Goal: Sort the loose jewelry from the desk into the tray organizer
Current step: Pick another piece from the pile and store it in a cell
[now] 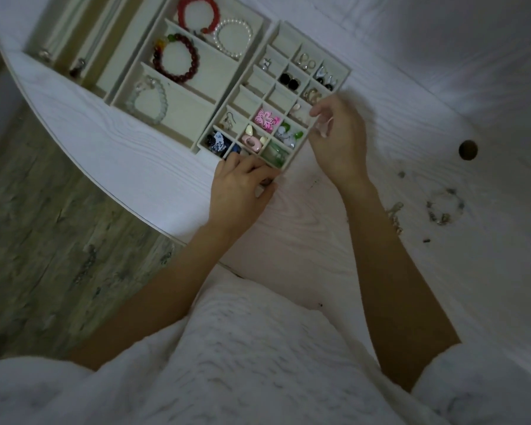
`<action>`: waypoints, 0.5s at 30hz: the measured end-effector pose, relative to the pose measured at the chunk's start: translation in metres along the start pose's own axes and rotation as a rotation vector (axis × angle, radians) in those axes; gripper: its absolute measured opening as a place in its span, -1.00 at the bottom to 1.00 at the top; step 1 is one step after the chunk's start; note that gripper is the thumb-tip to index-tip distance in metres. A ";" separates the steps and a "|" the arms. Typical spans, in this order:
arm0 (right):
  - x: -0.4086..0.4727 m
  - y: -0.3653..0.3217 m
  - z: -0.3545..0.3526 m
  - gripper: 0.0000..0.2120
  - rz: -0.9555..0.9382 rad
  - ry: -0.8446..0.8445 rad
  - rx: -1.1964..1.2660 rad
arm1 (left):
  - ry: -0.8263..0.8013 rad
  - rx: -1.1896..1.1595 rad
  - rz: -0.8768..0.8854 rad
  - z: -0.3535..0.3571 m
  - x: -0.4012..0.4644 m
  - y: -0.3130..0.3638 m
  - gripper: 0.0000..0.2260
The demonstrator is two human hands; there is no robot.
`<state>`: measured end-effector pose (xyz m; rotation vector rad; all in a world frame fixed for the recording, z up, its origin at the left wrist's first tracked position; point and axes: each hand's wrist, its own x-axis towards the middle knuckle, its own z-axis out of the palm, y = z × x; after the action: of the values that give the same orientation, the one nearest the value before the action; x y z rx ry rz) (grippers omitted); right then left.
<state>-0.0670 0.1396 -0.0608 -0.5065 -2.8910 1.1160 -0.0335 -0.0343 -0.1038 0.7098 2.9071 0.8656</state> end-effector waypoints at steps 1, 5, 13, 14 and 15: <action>-0.008 0.006 -0.006 -0.79 -0.037 0.013 0.004 | -0.005 0.019 -0.011 0.001 -0.001 -0.003 -0.78; -0.071 0.058 -0.043 -0.82 -0.001 0.145 -0.105 | -0.027 0.089 0.036 -0.001 -0.001 -0.003 -0.84; -0.155 0.139 -0.057 -0.51 0.455 0.077 -0.176 | -0.032 0.079 0.010 -0.002 0.000 0.004 -0.85; -0.153 0.138 -0.053 -0.54 0.408 0.111 -0.129 | -0.030 0.071 0.006 -0.001 0.000 0.005 -0.85; -0.150 0.136 -0.048 -0.58 0.358 0.145 -0.093 | -0.028 0.062 -0.002 0.000 0.000 0.004 -0.85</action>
<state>0.1211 0.2207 -0.0964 -1.0945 -2.8026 0.9272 -0.0316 -0.0315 -0.1016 0.7166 2.9208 0.7624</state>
